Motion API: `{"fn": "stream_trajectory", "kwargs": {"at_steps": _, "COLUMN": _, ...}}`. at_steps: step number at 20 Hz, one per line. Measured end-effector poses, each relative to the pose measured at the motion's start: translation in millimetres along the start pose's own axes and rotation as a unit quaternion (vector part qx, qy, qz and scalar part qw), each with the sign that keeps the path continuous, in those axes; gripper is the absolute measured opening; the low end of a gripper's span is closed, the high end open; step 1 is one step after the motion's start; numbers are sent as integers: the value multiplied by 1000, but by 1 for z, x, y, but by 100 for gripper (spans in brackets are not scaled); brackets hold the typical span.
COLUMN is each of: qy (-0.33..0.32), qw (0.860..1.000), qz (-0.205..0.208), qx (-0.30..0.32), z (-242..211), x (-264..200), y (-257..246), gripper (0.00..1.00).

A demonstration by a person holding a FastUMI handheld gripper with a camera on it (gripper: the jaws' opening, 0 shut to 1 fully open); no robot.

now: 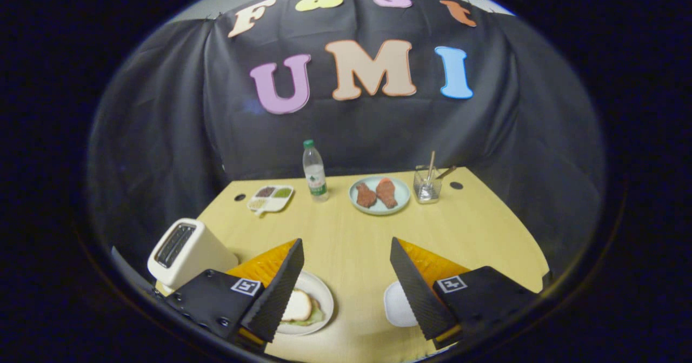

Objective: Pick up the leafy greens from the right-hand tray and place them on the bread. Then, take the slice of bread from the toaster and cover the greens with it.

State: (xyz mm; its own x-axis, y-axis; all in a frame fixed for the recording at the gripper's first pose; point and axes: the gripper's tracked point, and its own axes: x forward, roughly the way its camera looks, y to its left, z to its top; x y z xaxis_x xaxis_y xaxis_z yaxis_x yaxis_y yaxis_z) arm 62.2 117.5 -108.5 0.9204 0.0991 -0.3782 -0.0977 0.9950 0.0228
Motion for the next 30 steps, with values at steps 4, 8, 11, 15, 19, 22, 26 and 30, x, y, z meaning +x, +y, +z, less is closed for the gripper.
{"fn": "stream_trajectory", "kwargs": {"at_steps": 4, "qy": -69, "qw": 998, "qz": -8, "qx": 7, "z": 57, "x": -14, "y": -15, "gripper": 100}}
{"fn": "stream_trajectory", "kwargs": {"at_steps": 8, "qy": -112, "qw": 994, "qz": -3, "qx": -1, "z": 92, "x": -27, "y": -17, "gripper": 100}}
{"fn": "stream_trajectory", "kwargs": {"at_steps": 11, "qy": -143, "qw": 989, "qz": 24, "qx": 4, "z": 112, "x": -35, "y": 0, "gripper": 100}}
{"fn": "stream_trajectory", "kwargs": {"at_steps": 15, "qy": -167, "qw": 985, "qz": 25, "qx": -28, "z": 130, "x": -42, "y": 5, "gripper": 100}}
{"fn": "stream_trajectory", "kwargs": {"at_steps": 19, "qy": -189, "qw": 981, "qz": 22, "qx": -30, "z": 143, "x": -52, "y": 8, "gripper": 100}}
{"fn": "stream_trajectory", "kwargs": {"at_steps": 22, "qy": -198, "qw": 979, "qz": 23, "qx": -33, "z": 148, "x": -57, "y": 6, "gripper": 100}}
{"fn": "stream_trajectory", "kwargs": {"at_steps": 26, "qy": -196, "qw": 980, "qz": 26, "qx": -34, "z": 145, "x": -65, "y": 11, "gripper": 100}}
{"fn": "stream_trajectory", "kwargs": {"at_steps": 30, "qy": -206, "qw": 977, "qz": 30, "qx": -40, "z": 140, "x": -71, "y": 11, "gripper": 100}}
